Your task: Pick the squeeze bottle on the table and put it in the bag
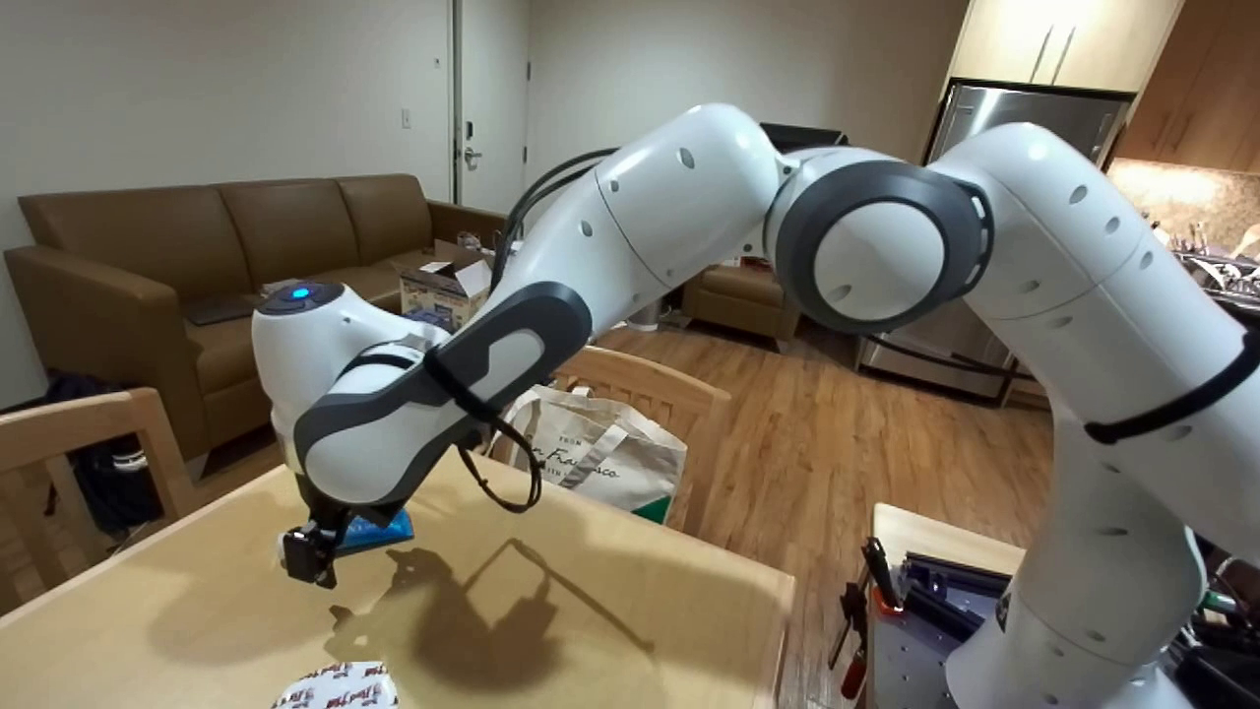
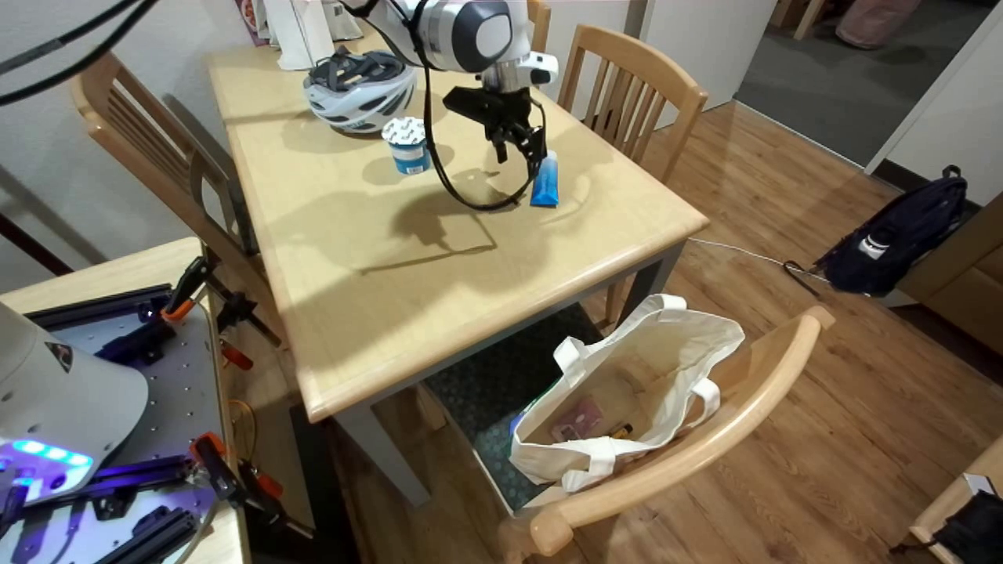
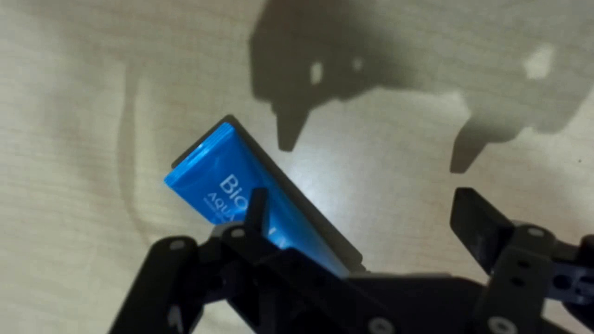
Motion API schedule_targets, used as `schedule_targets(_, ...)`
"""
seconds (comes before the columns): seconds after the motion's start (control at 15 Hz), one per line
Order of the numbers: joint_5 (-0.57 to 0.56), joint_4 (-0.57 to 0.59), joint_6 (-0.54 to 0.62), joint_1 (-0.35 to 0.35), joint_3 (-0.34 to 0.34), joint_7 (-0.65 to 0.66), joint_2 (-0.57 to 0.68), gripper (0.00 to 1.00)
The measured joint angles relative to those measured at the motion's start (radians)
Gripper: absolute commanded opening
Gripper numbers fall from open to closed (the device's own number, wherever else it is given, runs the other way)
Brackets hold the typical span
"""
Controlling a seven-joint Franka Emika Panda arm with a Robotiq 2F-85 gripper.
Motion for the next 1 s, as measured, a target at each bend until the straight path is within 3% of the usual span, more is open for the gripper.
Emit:
schedule_targets(0.27, -0.021, 0.017, -0.003, -0.035, -0.001, -0.173, -0.026, 1.00)
schedule_targets(0.53, -0.021, 0.045, 0.014, -0.134, 0.054, -0.418, -0.029, 1.00)
schedule_targets(1.0, -0.015, 0.028, 0.046, -0.162, 0.108, -0.463, -0.012, 1.00)
